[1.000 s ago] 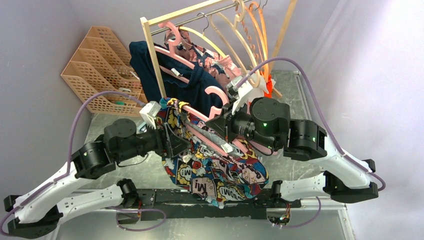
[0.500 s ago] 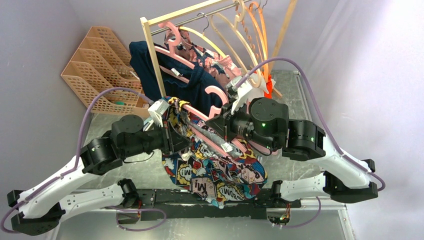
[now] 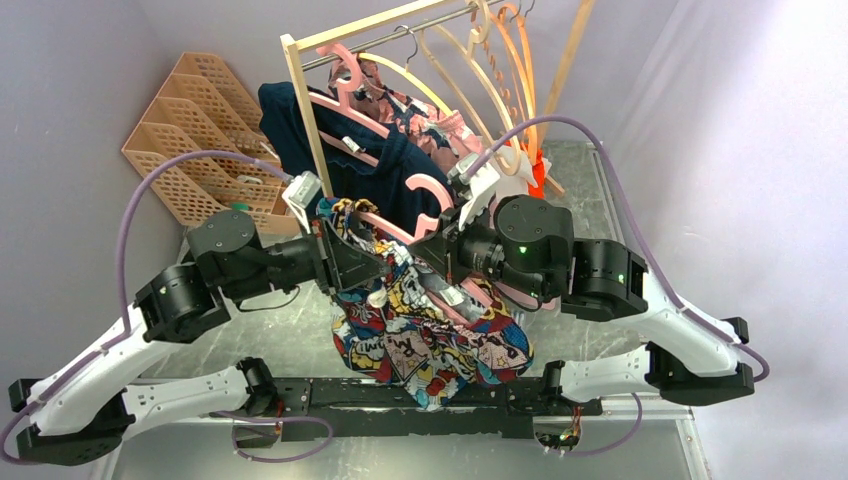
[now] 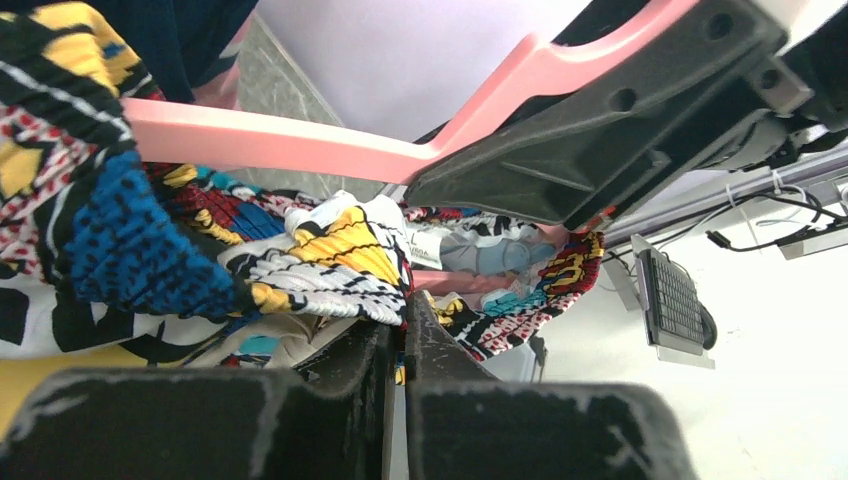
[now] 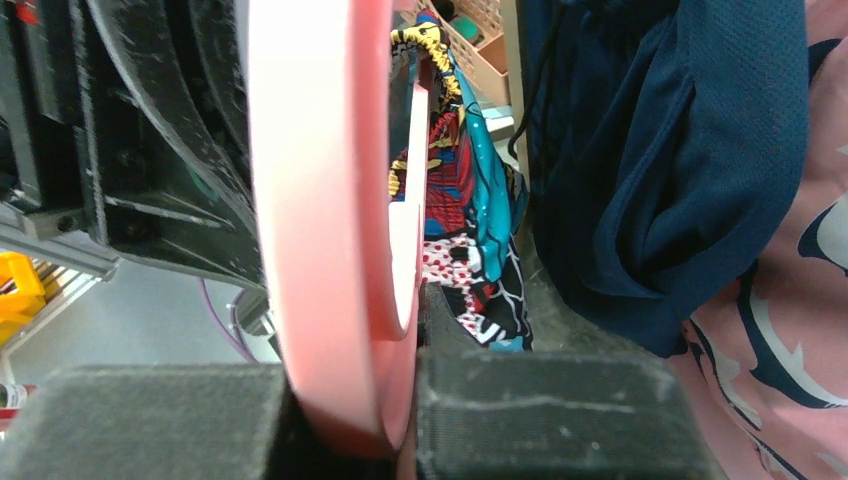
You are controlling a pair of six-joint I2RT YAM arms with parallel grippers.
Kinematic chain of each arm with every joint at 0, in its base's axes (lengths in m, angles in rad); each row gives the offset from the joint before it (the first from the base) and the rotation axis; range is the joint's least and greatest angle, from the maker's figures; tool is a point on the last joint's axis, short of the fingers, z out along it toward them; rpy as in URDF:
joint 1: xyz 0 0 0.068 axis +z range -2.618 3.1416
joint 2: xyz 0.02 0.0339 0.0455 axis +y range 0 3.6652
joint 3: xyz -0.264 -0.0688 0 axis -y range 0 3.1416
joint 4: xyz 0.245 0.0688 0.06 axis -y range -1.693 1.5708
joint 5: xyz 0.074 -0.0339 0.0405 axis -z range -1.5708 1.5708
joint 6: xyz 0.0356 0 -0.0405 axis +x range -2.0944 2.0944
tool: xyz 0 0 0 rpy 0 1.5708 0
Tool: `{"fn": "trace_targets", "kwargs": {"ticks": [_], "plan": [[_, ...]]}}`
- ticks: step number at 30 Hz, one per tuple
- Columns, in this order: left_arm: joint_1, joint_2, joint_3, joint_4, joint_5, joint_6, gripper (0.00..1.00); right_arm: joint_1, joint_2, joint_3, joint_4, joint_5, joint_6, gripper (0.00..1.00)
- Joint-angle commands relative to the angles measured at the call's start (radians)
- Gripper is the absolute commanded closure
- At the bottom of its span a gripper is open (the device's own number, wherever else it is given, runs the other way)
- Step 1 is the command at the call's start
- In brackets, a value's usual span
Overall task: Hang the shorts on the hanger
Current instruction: Adjust the shorts on the hanger, then place the hanger at the clothesline.
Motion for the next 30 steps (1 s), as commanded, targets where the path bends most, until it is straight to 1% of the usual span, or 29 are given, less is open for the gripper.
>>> {"fn": "trace_targets", "kwargs": {"ticks": [1,7,12,14,15,16,17,20,23,28,30], "plan": [[0.004,0.022,-0.059,0.066,0.07,-0.051,0.89,-0.003,0.007,-0.003,0.023,-0.014,-0.003,1.0],[0.004,-0.017,-0.086,0.022,0.039,-0.047,0.56,-0.004,-0.028,-0.024,0.067,-0.049,-0.008,1.0],[0.004,-0.059,-0.073,-0.041,0.023,-0.022,0.34,-0.003,-0.06,-0.041,0.107,-0.101,-0.016,1.0],[0.004,-0.083,-0.063,-0.07,0.024,-0.006,0.2,-0.003,-0.071,-0.039,0.107,-0.116,-0.021,1.0],[0.004,-0.098,-0.056,-0.083,0.023,0.006,0.09,-0.003,-0.074,-0.036,0.102,-0.123,-0.025,1.0],[0.004,-0.115,-0.049,-0.097,0.018,0.017,0.02,-0.003,-0.077,-0.032,0.097,-0.131,-0.029,1.0],[0.004,-0.133,-0.038,-0.111,0.013,0.031,0.01,-0.003,-0.08,-0.026,0.089,-0.145,-0.032,1.0],[0.004,-0.195,0.002,-0.148,-0.022,0.084,0.01,-0.003,-0.085,0.0,0.058,-0.189,-0.051,1.0],[0.004,-0.248,0.057,-0.199,-0.085,0.18,0.01,-0.003,-0.096,0.029,0.024,-0.24,-0.073,1.0],[0.004,-0.302,0.131,-0.216,-0.16,0.413,0.01,-0.003,-0.119,0.05,-0.009,-0.345,-0.103,1.0],[0.004,-0.291,0.159,-0.216,-0.155,0.531,0.01,-0.003,-0.113,0.068,-0.033,-0.381,-0.111,1.0]]}}
